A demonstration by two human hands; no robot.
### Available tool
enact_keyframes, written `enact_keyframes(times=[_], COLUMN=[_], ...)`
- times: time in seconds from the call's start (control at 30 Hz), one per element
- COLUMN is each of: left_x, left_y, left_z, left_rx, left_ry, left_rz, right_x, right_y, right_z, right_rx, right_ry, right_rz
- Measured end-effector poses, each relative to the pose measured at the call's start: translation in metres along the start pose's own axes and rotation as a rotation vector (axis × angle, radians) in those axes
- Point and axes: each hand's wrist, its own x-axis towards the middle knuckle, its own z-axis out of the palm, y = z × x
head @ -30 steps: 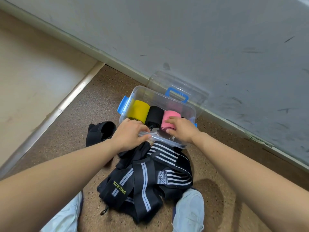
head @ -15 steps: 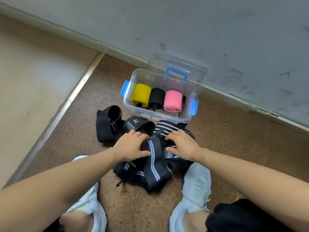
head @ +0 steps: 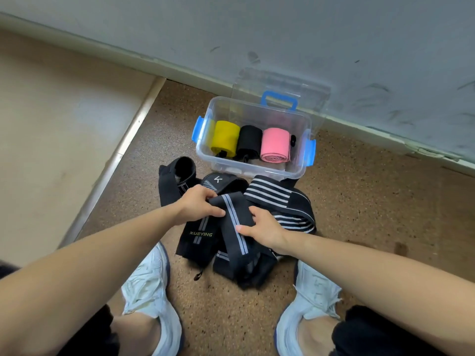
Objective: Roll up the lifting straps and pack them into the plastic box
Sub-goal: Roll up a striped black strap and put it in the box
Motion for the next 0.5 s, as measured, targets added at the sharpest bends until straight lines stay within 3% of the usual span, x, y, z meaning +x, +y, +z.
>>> enact_keyframes(times=[0.13, 0.2, 0.33, 0.5], left_x=[-0.001, 0.002, 0.0, -0.006], left_y=[-0.004, -0.008, -0.013, -0.021], left_z=[-0.019, -0.025, -0.027, -0.048], left_rx=[-0.222, -0.12, 0.01, 0.221], left_ry=[0.062, 0.082, -0.044, 0.168], left_rz=[0.0, -0.01, -0.076, -0.025], right_x=[0.003, 0.002, 0.003, 0.002], right_y=[-0.008, -0.017, -0.032, -0.031], right_z=[-0.002, -0.012, -0.038, -0.084], right_rx=[0.067, -0.03, -0.42, -0.677], right_ry=[-0.001, 0.042, 0.128, 0.218], right_rz=[-0.035, -0.091, -0.203, -0.063])
